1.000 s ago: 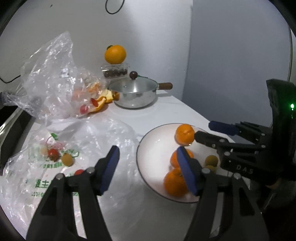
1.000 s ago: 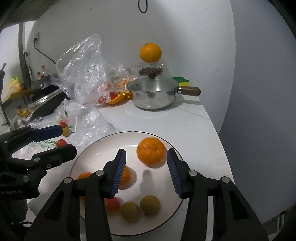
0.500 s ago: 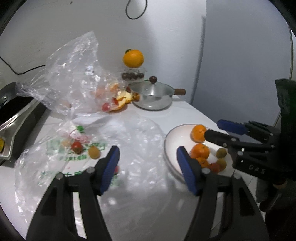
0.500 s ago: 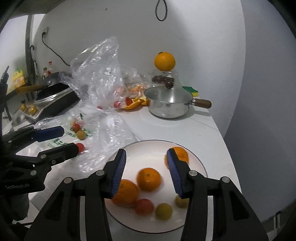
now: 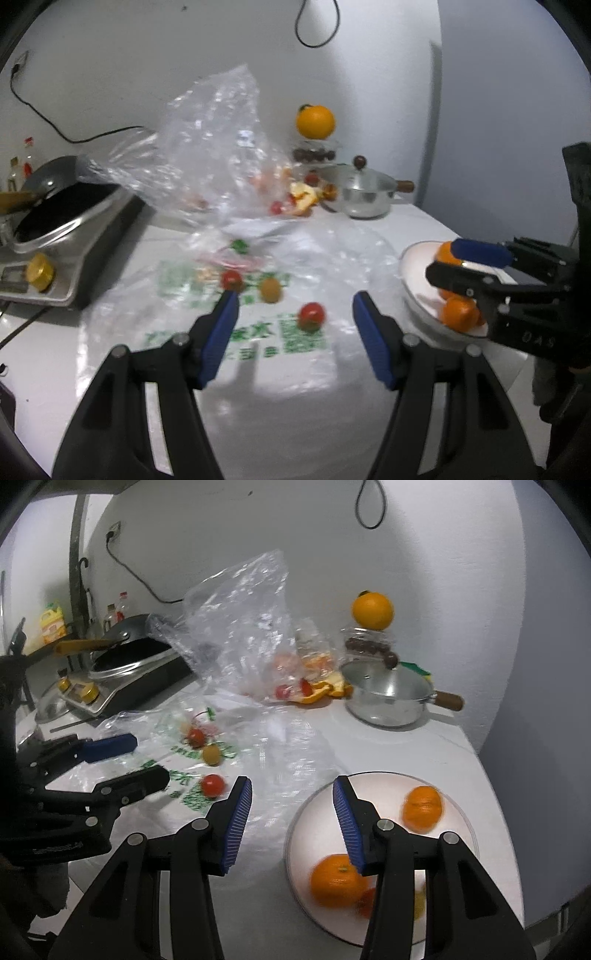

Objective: Organize fruits
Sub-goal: 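Move both open tools back over the fruits on the bag, then grasp a red cherry tomato with the right tool while the left tool grasps a yellow fruit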

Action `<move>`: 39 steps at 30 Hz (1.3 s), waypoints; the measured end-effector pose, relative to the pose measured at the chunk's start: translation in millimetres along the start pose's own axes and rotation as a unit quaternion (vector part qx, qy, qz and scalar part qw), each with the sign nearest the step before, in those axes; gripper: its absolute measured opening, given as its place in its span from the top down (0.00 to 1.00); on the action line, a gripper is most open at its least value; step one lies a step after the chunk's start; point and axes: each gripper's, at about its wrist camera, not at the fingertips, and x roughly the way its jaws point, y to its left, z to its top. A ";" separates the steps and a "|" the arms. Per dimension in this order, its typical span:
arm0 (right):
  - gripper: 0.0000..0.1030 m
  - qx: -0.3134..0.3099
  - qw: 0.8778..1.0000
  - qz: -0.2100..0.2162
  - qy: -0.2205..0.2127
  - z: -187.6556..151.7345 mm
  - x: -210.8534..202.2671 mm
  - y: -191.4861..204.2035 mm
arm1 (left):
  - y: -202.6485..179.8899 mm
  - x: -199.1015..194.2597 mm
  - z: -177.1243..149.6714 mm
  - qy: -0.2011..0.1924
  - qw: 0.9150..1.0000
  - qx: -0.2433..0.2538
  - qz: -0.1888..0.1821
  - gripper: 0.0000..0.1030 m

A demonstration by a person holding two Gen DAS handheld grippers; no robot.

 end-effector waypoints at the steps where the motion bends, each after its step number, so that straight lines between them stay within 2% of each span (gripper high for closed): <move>1: 0.53 -0.004 1.000 0.003 0.002 0.4 1.8 5.6 | 4.8 -0.8 -0.6 0.000 1.000 -0.004 -0.001 0.36; 8: 0.53 -0.020 0.999 0.024 0.011 4.0 18.4 35.0 | 32.1 -5.9 -8.9 -0.002 1.000 -0.011 0.026 0.36; 17: 0.53 -0.037 0.998 0.033 0.027 7.5 36.5 58.8 | 61.2 -0.9 -20.6 0.011 0.999 -0.043 0.030 0.36; 30: 0.53 -0.042 0.997 0.032 0.060 6.4 74.1 72.5 | 74.7 11.8 -26.6 0.026 0.997 -0.070 0.025 0.36; 39: 0.53 -0.033 0.995 0.031 0.093 3.6 102.1 72.4 | 78.2 19.1 -27.1 0.036 0.996 -0.071 0.029 0.36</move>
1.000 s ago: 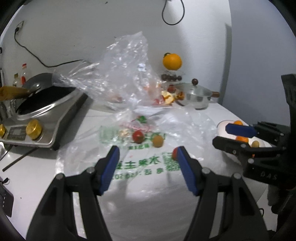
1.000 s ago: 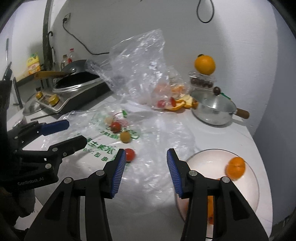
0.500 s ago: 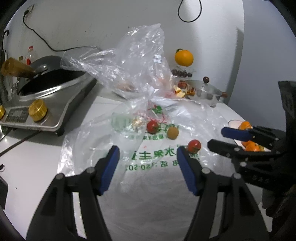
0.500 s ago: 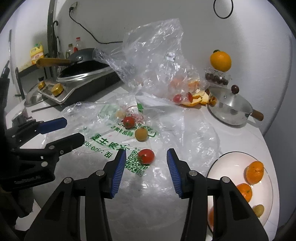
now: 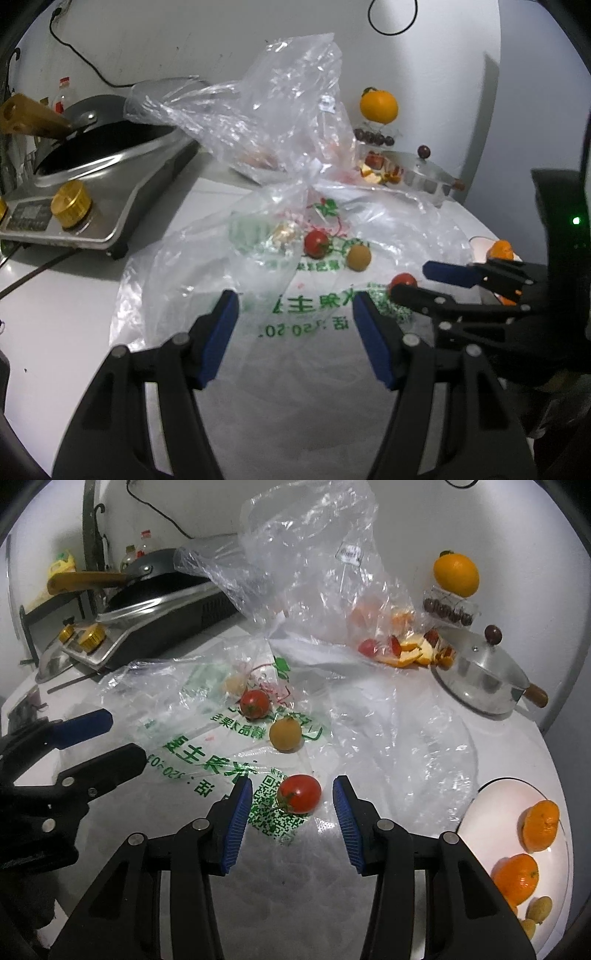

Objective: Organize fruits
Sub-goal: 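Grasp a red cherry tomato with the right tool while the left tool grasps a yellow fruit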

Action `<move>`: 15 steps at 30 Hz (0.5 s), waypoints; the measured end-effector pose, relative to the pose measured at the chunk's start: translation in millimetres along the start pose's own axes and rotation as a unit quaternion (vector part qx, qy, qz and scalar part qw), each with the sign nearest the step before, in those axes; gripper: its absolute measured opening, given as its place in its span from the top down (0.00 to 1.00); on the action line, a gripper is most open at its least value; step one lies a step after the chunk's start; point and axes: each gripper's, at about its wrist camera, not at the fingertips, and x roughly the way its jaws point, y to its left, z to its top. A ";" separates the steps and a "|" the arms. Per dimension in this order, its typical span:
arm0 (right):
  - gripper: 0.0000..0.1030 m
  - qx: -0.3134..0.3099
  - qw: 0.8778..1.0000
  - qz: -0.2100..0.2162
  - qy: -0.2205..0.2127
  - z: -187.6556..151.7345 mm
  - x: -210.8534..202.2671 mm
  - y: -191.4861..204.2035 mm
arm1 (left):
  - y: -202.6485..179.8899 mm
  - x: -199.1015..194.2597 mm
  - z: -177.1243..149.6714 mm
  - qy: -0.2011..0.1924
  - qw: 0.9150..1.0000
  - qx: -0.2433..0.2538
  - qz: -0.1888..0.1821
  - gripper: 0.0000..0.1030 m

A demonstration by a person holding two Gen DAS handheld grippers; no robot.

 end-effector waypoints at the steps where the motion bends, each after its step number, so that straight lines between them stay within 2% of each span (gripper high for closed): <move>1: 0.53 0.001 1.000 -0.001 0.003 0.2 2.6 -0.4 | -0.5 0.7 0.4 0.000 1.000 0.001 0.000 0.36; 8: 0.67 0.010 1.000 -0.001 0.028 -0.7 17.8 -4.9 | -1.5 5.1 1.6 0.006 1.000 0.001 0.000 0.36; 15: 0.71 0.005 1.000 0.003 0.022 -0.4 13.7 -4.1 | -9.1 7.6 4.6 0.016 1.000 0.013 0.001 0.36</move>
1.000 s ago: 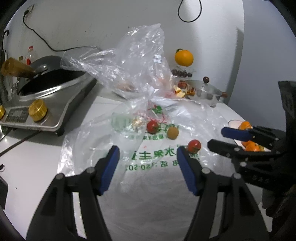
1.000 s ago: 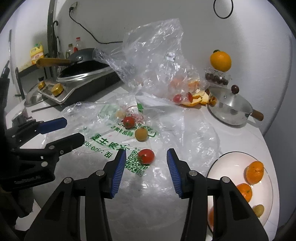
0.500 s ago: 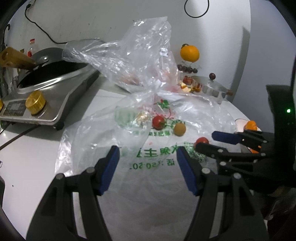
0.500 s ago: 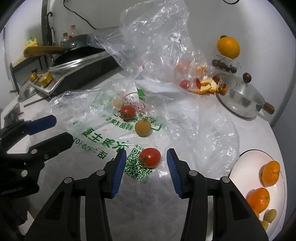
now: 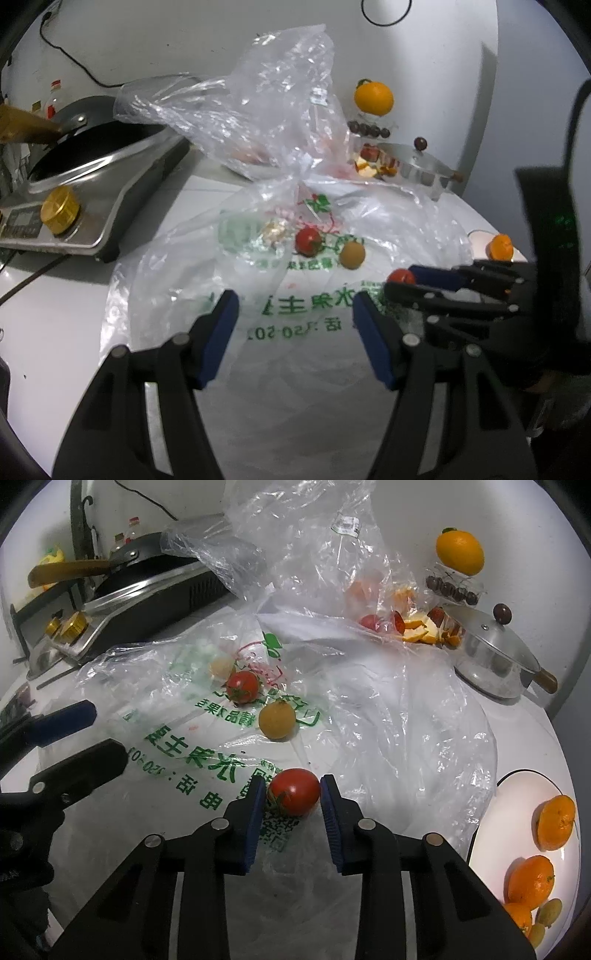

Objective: Organize fruits
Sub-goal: 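Grasp a red cherry tomato with the right tool while the left tool grasps a yellow fruit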

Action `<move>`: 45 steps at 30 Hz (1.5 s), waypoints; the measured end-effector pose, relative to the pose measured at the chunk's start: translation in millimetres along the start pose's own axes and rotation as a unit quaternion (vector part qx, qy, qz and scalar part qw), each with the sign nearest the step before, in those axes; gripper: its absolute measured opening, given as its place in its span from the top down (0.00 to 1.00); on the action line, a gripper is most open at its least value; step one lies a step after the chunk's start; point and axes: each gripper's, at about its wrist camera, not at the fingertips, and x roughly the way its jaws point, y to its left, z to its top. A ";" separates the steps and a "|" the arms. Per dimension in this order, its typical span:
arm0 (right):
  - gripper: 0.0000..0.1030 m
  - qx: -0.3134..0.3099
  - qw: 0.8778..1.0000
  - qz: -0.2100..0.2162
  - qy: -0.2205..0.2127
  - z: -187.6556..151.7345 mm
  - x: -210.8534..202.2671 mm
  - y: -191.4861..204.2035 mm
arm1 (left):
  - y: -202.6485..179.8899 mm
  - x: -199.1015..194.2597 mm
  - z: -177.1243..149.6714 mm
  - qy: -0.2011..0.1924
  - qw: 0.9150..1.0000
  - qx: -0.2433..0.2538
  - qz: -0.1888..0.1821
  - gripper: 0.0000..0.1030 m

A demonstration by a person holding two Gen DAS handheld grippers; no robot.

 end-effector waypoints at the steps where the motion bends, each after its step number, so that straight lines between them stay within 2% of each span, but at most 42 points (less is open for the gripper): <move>1: 0.71 -0.001 1.000 0.001 -0.005 1.1 -4.1 0.2 | -1.5 0.1 0.8 0.000 1.000 0.002 0.000 0.36; 13: 0.71 0.001 0.998 -0.001 -0.059 11.3 -46.9 -18.6 | -21.9 4.2 19.5 0.006 1.000 0.018 -0.004 0.36; 20: 0.71 0.015 0.996 -0.005 -0.083 12.3 -60.3 -41.1 | -42.6 18.7 32.5 0.015 0.998 0.058 -0.006 0.36; 24: 0.71 0.023 0.996 -0.005 -0.088 13.1 -61.2 -55.4 | -51.4 34.1 38.8 0.033 0.997 0.069 -0.004 0.36; 28: 0.71 0.037 0.995 0.012 -0.090 13.7 -60.8 -67.0 | -54.9 54.6 43.0 0.064 0.995 0.072 -0.001 0.36; 37: 0.71 0.045 0.994 0.030 -0.092 16.3 -55.6 -72.9 | -68.2 86.4 50.5 0.089 0.991 0.101 -0.002 0.37; 39: 0.71 0.049 0.994 0.033 -0.093 16.6 -54.7 -74.6 | -71.5 92.5 50.7 0.096 0.990 0.107 -0.004 0.48; 44: 0.71 0.054 0.994 0.031 -0.090 15.6 -51.9 -79.0 | -75.3 105.9 49.2 0.108 0.987 0.115 -0.003 0.55; 45: 0.71 0.056 0.994 0.030 -0.090 15.4 -51.6 -80.2 | -75.4 108.1 48.6 0.111 0.987 0.115 -0.003 0.60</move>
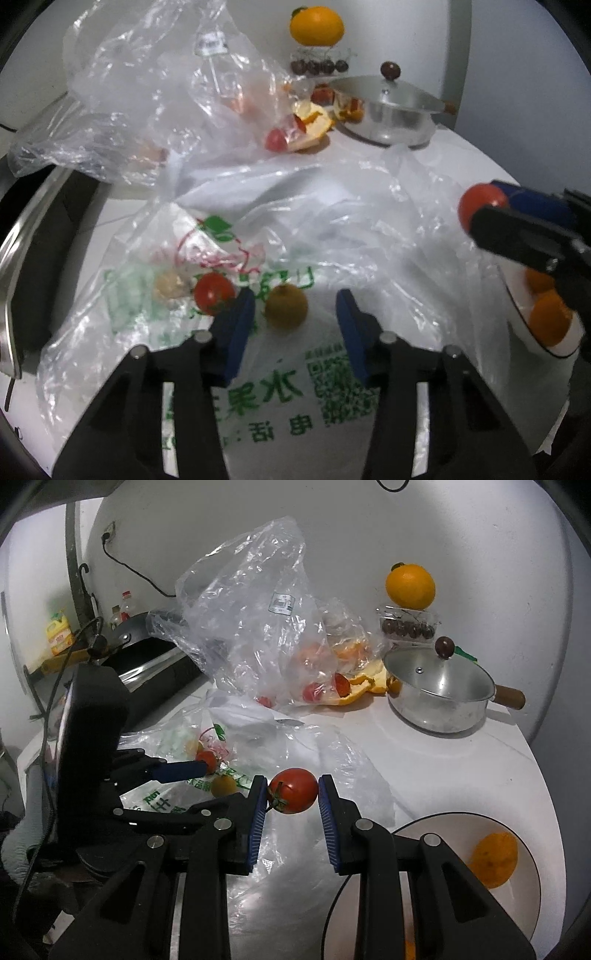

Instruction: Organize fruits

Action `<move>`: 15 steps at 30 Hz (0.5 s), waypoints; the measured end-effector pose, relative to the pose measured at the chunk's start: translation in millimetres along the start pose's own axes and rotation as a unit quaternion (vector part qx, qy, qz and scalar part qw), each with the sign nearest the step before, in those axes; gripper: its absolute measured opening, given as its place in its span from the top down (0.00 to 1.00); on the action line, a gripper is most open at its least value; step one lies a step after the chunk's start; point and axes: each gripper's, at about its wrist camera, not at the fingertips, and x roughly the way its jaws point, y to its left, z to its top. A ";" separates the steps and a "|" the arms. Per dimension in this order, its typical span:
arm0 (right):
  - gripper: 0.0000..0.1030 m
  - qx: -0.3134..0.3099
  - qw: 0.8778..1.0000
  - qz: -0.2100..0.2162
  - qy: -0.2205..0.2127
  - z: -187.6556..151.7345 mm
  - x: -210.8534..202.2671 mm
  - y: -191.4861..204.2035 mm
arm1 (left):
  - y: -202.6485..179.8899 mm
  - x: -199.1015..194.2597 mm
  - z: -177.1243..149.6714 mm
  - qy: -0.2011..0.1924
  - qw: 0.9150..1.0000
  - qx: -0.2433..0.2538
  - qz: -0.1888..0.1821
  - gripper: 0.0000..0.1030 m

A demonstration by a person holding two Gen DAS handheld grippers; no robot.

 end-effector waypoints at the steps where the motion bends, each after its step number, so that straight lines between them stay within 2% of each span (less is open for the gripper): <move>1: 0.71 0.000 1.000 -0.001 0.000 -0.3 0.1 -0.9 | -0.4 2.6 0.5 0.005 1.000 0.000 0.000 0.62; 4: 0.71 0.001 1.000 -0.003 0.001 -1.2 -0.4 -1.7 | -0.8 6.6 1.7 0.008 1.000 0.005 0.000 0.66; 7: 0.71 0.002 1.000 -0.004 -0.002 -1.3 -2.2 -2.9 | -2.3 7.8 1.1 0.008 1.000 0.011 0.001 0.75; 15: 0.71 0.000 1.000 -0.012 -0.003 -3.8 -8.2 -2.4 | -5.5 -7.7 -3.3 -0.012 1.000 0.006 -0.001 0.75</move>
